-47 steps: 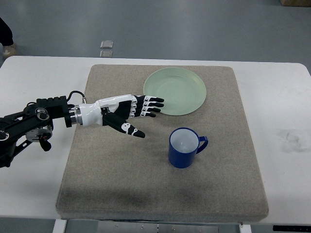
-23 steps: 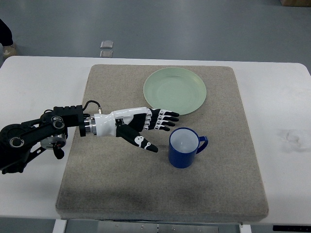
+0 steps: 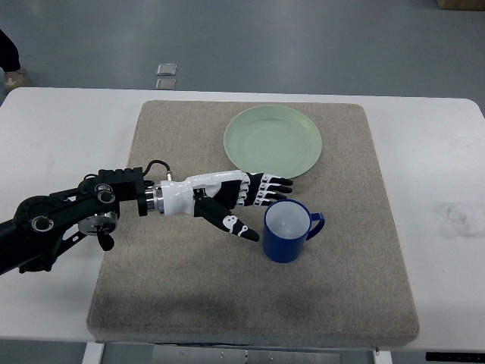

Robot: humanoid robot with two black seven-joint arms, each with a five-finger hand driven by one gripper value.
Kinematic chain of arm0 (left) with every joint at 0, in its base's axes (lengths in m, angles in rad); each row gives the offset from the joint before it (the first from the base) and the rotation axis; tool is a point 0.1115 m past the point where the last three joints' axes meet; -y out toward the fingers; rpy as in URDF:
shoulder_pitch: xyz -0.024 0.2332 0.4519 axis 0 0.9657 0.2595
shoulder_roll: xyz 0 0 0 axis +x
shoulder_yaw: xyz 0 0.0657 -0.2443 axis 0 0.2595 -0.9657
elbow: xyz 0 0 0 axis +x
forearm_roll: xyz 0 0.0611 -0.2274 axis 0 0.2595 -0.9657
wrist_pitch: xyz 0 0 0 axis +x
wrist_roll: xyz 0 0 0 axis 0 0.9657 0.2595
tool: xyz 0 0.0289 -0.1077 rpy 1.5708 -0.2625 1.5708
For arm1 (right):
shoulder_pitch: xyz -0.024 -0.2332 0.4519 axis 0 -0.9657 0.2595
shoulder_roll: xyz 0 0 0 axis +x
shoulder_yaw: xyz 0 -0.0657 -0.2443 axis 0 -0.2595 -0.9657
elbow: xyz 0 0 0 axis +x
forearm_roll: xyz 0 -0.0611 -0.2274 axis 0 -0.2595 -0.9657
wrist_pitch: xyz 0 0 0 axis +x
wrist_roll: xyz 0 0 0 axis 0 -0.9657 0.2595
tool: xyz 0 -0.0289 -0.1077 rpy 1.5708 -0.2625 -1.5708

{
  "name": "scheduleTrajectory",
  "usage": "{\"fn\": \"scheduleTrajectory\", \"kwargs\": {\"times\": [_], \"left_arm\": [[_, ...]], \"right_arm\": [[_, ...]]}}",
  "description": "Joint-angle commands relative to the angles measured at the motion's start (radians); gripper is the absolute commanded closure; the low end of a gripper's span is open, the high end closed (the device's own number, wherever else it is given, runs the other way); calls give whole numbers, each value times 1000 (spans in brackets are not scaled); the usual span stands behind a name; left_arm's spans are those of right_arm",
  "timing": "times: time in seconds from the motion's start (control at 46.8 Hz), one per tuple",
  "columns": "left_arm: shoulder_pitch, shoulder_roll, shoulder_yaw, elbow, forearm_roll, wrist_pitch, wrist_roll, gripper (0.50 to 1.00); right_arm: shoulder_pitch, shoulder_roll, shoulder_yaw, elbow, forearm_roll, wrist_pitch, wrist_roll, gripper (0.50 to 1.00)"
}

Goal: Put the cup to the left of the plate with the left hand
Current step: 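Reach the left hand down toward the blue mug beside the plate, then close the left hand fingers around the blue mug body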

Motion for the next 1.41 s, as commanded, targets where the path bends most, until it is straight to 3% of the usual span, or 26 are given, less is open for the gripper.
{"fn": "scheduleTrajectory", "kwargs": {"times": [0.0, 0.748, 0.983, 1.197, 1.389], "left_arm": [[0, -8, 8, 5, 1, 0, 0, 506], [-3, -59, 35, 24, 21, 0, 1, 506], [-3, -66, 35, 24, 21, 0, 1, 527], [-3, -66, 36, 24, 21, 0, 1, 613], [-4, -66, 36, 24, 21, 0, 0, 761]], "right_arm": [[0, 0, 0, -1, 0, 1, 0, 568], [0, 0, 0, -1, 0, 1, 0, 568], [0, 0, 0, -1, 0, -1, 0, 568], [0, 0, 0, 1, 0, -1, 0, 568], [0, 0, 2, -1, 0, 1, 0, 568]]}}
